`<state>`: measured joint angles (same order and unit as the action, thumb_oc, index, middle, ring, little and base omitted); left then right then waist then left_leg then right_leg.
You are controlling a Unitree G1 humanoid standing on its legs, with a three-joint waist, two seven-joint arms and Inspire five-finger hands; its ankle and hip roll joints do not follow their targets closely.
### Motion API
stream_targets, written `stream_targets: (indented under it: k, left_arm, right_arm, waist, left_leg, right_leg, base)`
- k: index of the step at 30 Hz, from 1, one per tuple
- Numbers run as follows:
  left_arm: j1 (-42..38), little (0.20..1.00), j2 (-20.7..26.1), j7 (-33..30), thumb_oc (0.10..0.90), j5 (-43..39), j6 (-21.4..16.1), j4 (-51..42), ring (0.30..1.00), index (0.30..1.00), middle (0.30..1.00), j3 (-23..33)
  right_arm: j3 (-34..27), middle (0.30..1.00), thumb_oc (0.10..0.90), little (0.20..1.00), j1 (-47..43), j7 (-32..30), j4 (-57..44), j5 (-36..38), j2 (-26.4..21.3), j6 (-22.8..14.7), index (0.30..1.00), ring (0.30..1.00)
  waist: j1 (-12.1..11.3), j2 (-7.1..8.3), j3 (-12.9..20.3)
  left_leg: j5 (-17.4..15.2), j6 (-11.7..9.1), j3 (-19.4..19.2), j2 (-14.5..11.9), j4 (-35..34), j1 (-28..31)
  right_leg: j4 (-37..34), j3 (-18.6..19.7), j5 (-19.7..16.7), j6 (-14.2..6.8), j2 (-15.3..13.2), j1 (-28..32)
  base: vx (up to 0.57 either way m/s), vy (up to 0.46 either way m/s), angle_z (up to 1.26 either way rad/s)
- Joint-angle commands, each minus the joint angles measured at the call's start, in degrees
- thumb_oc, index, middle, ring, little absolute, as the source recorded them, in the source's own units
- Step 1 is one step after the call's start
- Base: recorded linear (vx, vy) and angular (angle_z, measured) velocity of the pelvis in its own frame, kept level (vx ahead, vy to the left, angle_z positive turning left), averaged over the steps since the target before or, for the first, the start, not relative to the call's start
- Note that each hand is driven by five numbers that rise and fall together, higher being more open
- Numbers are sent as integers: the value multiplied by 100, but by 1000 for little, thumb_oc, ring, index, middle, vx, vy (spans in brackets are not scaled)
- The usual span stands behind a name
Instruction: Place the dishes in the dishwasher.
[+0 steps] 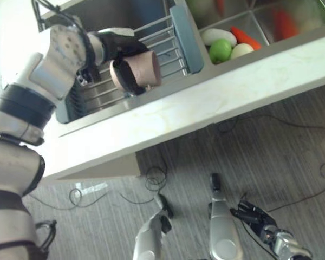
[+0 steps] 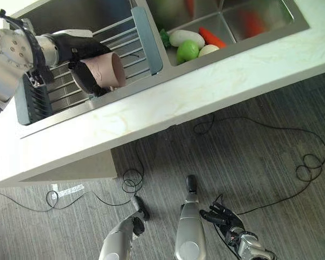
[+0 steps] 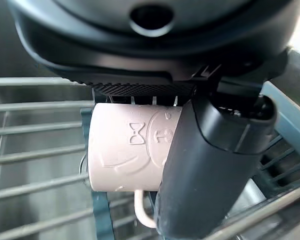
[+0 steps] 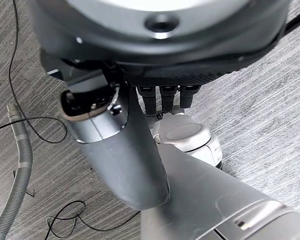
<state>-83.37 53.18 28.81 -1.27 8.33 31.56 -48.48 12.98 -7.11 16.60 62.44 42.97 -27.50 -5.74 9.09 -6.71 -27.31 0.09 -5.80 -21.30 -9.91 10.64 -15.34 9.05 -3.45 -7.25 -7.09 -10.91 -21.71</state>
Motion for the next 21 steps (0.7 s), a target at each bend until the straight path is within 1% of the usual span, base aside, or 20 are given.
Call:
stream_targets:
  k: [1, 2, 3, 4, 5, 7, 8, 9, 11, 12, 13, 15, 16, 17, 18, 19, 20, 21]
  left_arm:
    - [664, 300, 861, -1109, 400, -203, -12, -29, 300, 300, 300, -269]
    - [724, 300, 843, -1583, 400, -366, -170, -275, 300, 300, 300, -88]
    - [812, 300, 825, -1935, 400, -348, -154, -488, 300, 300, 300, 31]
    - [1015, 300, 833, -2486, 400, -411, -161, -804, 300, 300, 300, 259]
    - [1212, 300, 843, -2896, 400, -450, -300, -962, 300, 300, 300, 512]
    - [1639, 300, 883, -3575, 400, -409, -370, -1327, 300, 300, 300, 1008]
    - [1865, 300, 915, -3788, 400, -374, -409, -1503, 300, 300, 300, 1271]
    - [2223, 300, 945, -4130, 400, -247, -522, -1733, 300, 300, 300, 1709]
    - [2684, 300, 1009, -4602, 400, -43, -614, -2045, 300, 300, 300, 2276]
    - [2943, 300, 1101, -4879, 400, 42, -681, -2173, 300, 300, 300, 2631]
    - [3142, 300, 1168, -5078, 400, 77, -715, -2246, 300, 300, 300, 2863]
    - [3713, 300, 1457, -5499, 400, 167, -899, -2398, 300, 300, 300, 3621]
    - [3781, 300, 1507, -5557, 400, 169, -883, -2413, 300, 300, 300, 3721]
    - [4064, 300, 1680, -5696, 400, 137, -899, -2473, 300, 300, 300, 4099]
    - [4225, 300, 1796, -5677, 400, 75, -864, -2513, 300, 300, 300, 4330]
    - [4439, 300, 1914, -5760, 400, 55, -845, -2541, 300, 300, 300, 4601]
    - [4613, 300, 2047, -5782, 400, -15, -822, -2555, 300, 300, 300, 4895]
    - [4752, 300, 2108, -5787, 400, -74, -807, -2578, 300, 300, 300, 5102]
  right_arm:
    - [44, 900, 800, 900, 259, 142, -443, 115, 87, -152, 900, 900]
    - [39, 900, 800, 900, 323, 102, -498, 89, 121, -144, 900, 900]
    - [13, 900, 800, 900, 362, 86, -497, 46, 160, -154, 900, 900]
    - [3, 900, 800, 900, 424, 27, -500, -17, 237, -162, 900, 900]
    - [5, 900, 800, 900, 489, -14, -499, -46, 290, -172, 900, 900]
    - [-47, 900, 800, 900, 626, -86, -460, -169, 421, -197, 900, 900]
    - [-63, 900, 800, 900, 680, -121, -444, -212, 483, -196, 900, 900]
    - [-108, 900, 800, 900, 774, -163, -392, -256, 585, -200, 900, 900]
    - [-181, 900, 800, 900, 882, -218, -295, -306, 721, -177, 900, 900]
    - [-238, 900, 800, 900, 948, -237, -242, -322, 795, -124, 900, 900]
    - [-268, 900, 800, 900, 989, -234, -207, -352, 821, -97, 900, 900]
    - [-402, 900, 800, 900, 1052, -273, -14, -670, 925, 57, 900, 900]
    - [-412, 900, 800, 900, 1051, -276, 16, -724, 930, 82, 900, 900]
    - [-460, 900, 800, 900, 1081, -284, 140, -872, 942, 155, 900, 900]
    - [-499, 900, 800, 900, 1086, -290, 230, -962, 935, 200, 900, 900]
    - [-536, 900, 800, 900, 1081, -287, 361, -1054, 916, 223, 900, 900]
    - [-636, 900, 800, 900, 1067, -264, 502, -1151, 898, 276, 900, 900]
    - [-689, 900, 800, 900, 1049, -277, 565, -1174, 885, 309, 900, 900]
  waist:
    - [-135, 358, -248]
    - [-155, 375, -248]
    - [-165, 378, -233]
    - [-192, 383, -167]
    - [-227, 387, -97]
    - [-295, 380, 59]
    - [-333, 377, 154]
    - [-402, 374, 298]
    - [-495, 365, 511]
    - [-564, 353, 691]
    - [-590, 335, 801]
    - [-763, 264, 1237]
    - [-797, 255, 1310]
    - [-916, 212, 1512]
    - [-998, 185, 1652]
    - [-1076, 141, 1781]
    - [-1185, 95, 1907]
    - [-1223, 62, 1974]
  left_leg:
    - [-552, 3, 335, 18, 654, -230]
    - [-572, 11, 363, 45, 654, -148]
    - [-591, 16, 387, 66, 654, -98]
    - [-616, 23, 406, 88, 654, -23]
    - [-639, 29, 421, 103, 654, 41]
    - [-703, 49, 452, 135, 654, 192]
    - [-714, 53, 466, 142, 654, 232]
    - [-749, 62, 497, 163, 654, 337]
    - [-811, 73, 547, 169, 654, 522]
    - [-841, 78, 583, 173, 654, 619]
    - [-864, 84, 610, 183, 654, 686]
    - [-895, 57, 716, 181, 654, 897]
    - [-866, 52, 720, 174, 654, 894]
    - [-869, 7, 771, 138, 654, 999]
    - [-819, -24, 811, 108, 654, 998]
    - [-781, -73, 866, 44, 654, 1014]
    - [-734, -134, 875, -77, 654, 1013]
    - [-710, -176, 858, -151, 654, 1003]
  right_leg:
    - [814, -205, 931, -556, -278, -157]
    - [814, -233, 962, -538, -270, -60]
    - [814, -255, 986, -532, -267, 5]
    - [814, -292, 1023, -519, -267, 98]
    - [814, -338, 1063, -511, -272, 185]
    - [814, -442, 1157, -501, -284, 398]
    - [814, -478, 1181, -488, -277, 465]
    - [814, -545, 1248, -473, -271, 624]
    - [814, -636, 1349, -449, -267, 860]
    - [814, -664, 1406, -426, -251, 974]
    - [814, -677, 1443, -413, -244, 1045]
    - [814, -747, 1592, -338, -206, 1317]
    - [814, -762, 1593, -315, -199, 1328]
    - [814, -846, 1688, -280, -190, 1493]
    - [814, -885, 1705, -250, -184, 1532]
    - [814, -957, 1753, -227, -174, 1612]
    - [814, -1091, 1808, -215, -181, 1701]
    - [814, -1198, 1837, -206, -181, 1748]
  base:
    - [4, 15, 9]
    - [4, 3, 5]
    - [18, 0, 8]
    - [21, -8, 10]
    - [21, -26, 21]
    - [21, -41, 20]
    - [26, -69, 15]
    - [28, -89, 26]
    - [52, -100, 34]
    - [59, -88, 38]
    - [71, -90, 33]
    - [87, -78, 24]
    - [96, -67, 29]
    - [59, -56, 39]
    - [69, -53, 34]
    - [-3, -34, 33]
    - [-44, -25, 40]
    - [-106, -24, 54]
